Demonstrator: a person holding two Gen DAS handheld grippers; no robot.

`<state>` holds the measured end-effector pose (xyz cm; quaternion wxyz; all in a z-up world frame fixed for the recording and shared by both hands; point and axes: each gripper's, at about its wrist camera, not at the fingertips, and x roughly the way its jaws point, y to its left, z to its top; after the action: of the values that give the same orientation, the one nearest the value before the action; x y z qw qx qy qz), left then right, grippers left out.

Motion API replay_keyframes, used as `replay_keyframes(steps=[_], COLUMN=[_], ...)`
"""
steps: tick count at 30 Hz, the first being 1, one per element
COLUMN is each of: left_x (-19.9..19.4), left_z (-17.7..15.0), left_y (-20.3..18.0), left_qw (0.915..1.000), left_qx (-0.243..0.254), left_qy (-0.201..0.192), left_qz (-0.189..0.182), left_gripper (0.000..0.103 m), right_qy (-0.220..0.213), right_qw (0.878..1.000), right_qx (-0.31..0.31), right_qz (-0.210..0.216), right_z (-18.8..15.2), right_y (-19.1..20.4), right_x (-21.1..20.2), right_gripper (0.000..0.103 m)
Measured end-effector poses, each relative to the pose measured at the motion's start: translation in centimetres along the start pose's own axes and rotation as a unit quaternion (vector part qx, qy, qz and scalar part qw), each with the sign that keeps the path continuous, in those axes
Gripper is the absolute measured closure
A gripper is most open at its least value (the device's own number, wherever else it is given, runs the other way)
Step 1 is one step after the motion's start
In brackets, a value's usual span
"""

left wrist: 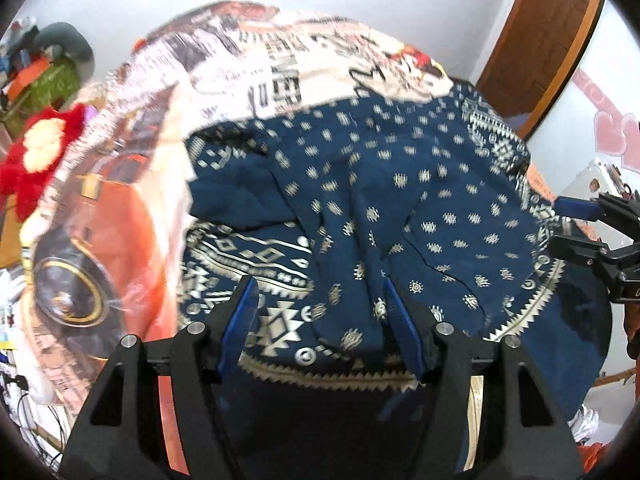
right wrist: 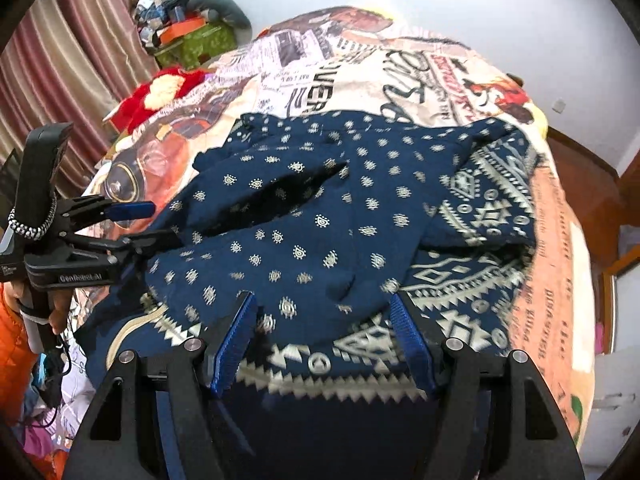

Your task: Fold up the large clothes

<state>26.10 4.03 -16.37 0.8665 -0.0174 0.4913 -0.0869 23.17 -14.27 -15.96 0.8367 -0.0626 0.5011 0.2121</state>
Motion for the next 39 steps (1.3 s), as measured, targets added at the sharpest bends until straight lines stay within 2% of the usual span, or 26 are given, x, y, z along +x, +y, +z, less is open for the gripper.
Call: replay_keyframes(steps=[5, 9, 11, 14, 20, 23, 27, 32, 34, 35, 37, 39], left_x=[-3.2, -4.7, -5.2, -5.2, -3.4, -2.3, -0.4, 1.7, 2.0, 1.9, 1.6, 1.1], left_z=[-0.8, -2.2, -3.5, -5.6, -10.3, -12.5, -14.8, -16.3, -16.7, -16.7, -16.6, -16.3], left_y=[1.8, 3.6, 4.7, 6.3, 9.1, 10.4, 11.1, 11.3, 11.5, 11.4, 11.0, 10.4], left_qw=[0.9988, 0.9978, 0.997, 0.9961, 0.9914, 0.9851, 0.9739, 0.957, 0.9494, 0.9473, 0.9461, 0.9495], left_qx=[-0.01, -0.033, -0.048, -0.07, -0.124, -0.167, -0.213, -0.263, -0.285, -0.288, -0.285, -0.272], left_qy=[-0.033, -0.041, -0.04, -0.031, 0.013, 0.037, 0.069, 0.091, 0.088, 0.083, 0.08, 0.078], left_qz=[0.036, 0.042, 0.046, 0.044, 0.04, 0.011, -0.038, -0.081, -0.099, -0.113, -0.132, -0.136], left_gripper=[0.039, 0.039, 0.038, 0.038, 0.038, 0.038, 0.038, 0.038, 0.038, 0.038, 0.048, 0.054], right_qy=[-0.036, -0.064, -0.073, -0.091, -0.078, -0.062, -0.042, -0.055, -0.06, -0.061, -0.064, -0.066], right_qw=[0.999, 0.997, 0.996, 0.993, 0.992, 0.991, 0.989, 0.986, 0.986, 0.986, 0.986, 0.985], right_qx=[0.007, 0.026, 0.035, 0.049, 0.069, 0.096, 0.141, 0.155, 0.154, 0.153, 0.152, 0.157], right_qz=[-0.026, -0.042, -0.048, -0.056, -0.069, -0.066, -0.031, -0.018, -0.008, -0.004, 0.0, 0.001], right_z=[-0.9, -2.2, -3.0, -4.9, -8.5, -10.7, -13.1, -14.7, -14.7, -14.7, -14.7, -14.6], right_y=[-0.4, -0.8, -0.9, -0.9, -1.0, -1.4, -2.1, -1.2, -0.8, -0.7, -0.5, -0.6], right_x=[-3.4, -6.2, -7.2, -8.8, -9.3, -8.7, -7.6, -7.2, -7.2, -7.2, -7.1, -7.0], right_gripper=[0.036, 0.035, 0.029, 0.024, 0.024, 0.024, 0.024, 0.024, 0.028, 0.03, 0.039, 0.044])
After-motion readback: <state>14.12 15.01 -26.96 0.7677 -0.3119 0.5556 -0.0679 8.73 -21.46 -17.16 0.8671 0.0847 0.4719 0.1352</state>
